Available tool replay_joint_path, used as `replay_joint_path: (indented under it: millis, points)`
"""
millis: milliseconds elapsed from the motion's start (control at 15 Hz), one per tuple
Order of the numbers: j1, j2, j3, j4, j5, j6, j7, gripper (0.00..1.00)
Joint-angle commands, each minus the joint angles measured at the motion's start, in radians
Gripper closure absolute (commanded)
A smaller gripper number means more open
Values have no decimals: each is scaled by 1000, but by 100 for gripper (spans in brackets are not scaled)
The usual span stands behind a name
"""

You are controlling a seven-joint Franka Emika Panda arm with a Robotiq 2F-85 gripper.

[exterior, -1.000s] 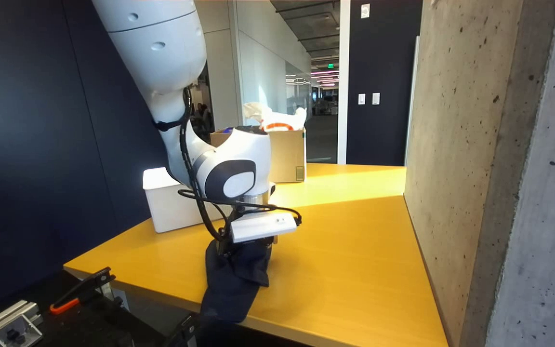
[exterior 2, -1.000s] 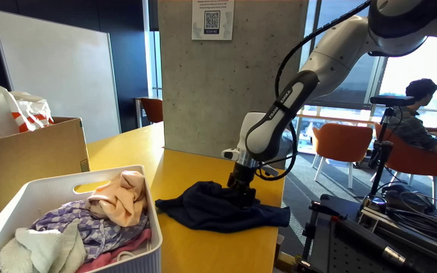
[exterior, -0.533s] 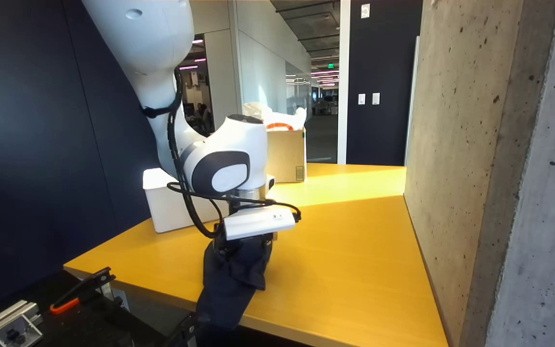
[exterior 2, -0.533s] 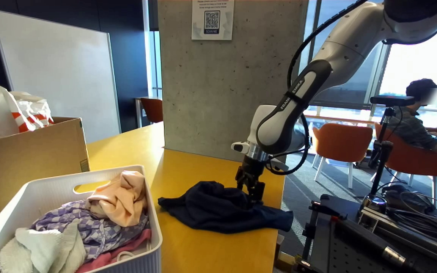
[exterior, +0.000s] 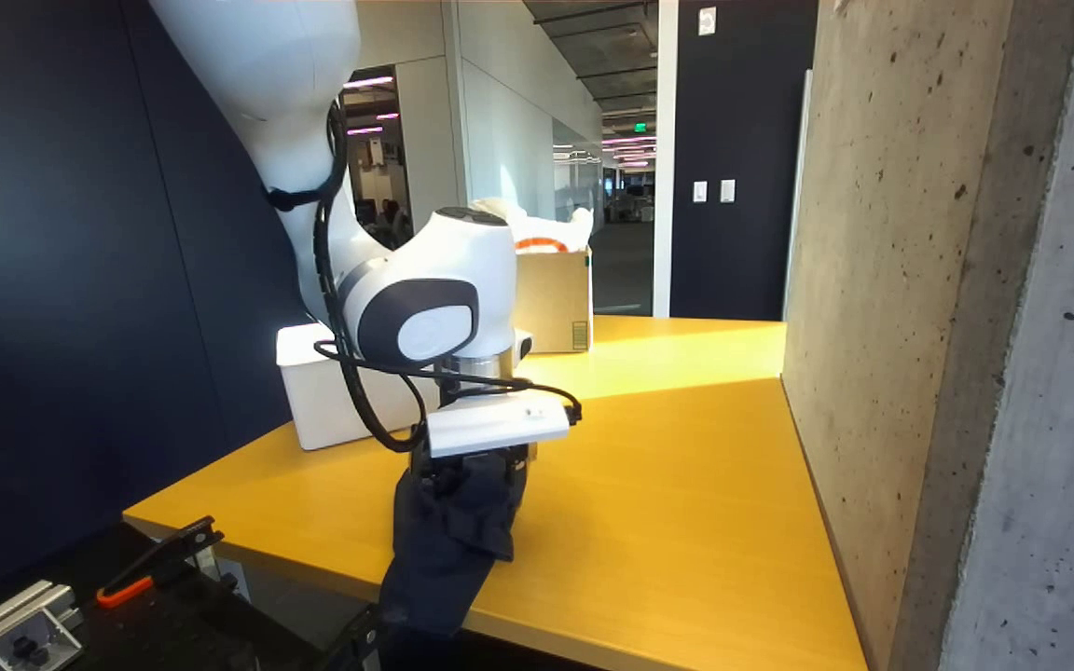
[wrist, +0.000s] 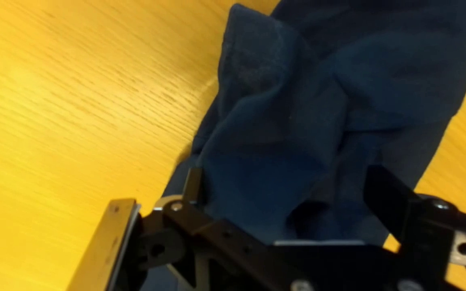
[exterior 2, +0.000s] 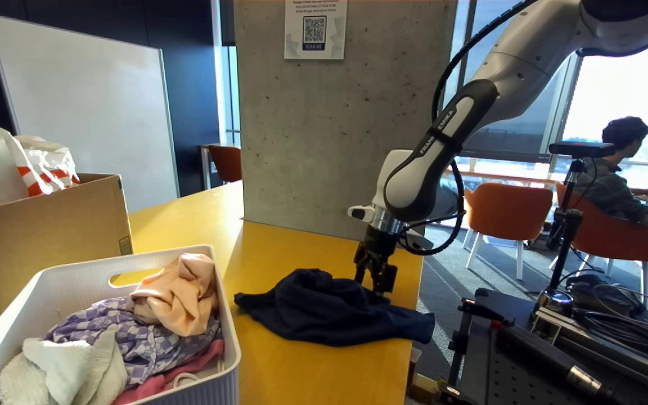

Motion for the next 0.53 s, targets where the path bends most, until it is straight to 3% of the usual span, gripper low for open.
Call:
replay_joint_path:
  millis: [0, 133, 200, 267, 467]
  points:
    - [-19, 7, 13, -2, 41, 13, -48, 0]
    - [-13, 12, 6, 1, 41, 17, -46, 0]
    - [-10, 17, 3, 7, 43, 24, -39, 25]
    - [-12, 16, 5, 5, 44, 27, -42, 26]
    - [-9, 7, 4, -4, 42, 35, -37, 51]
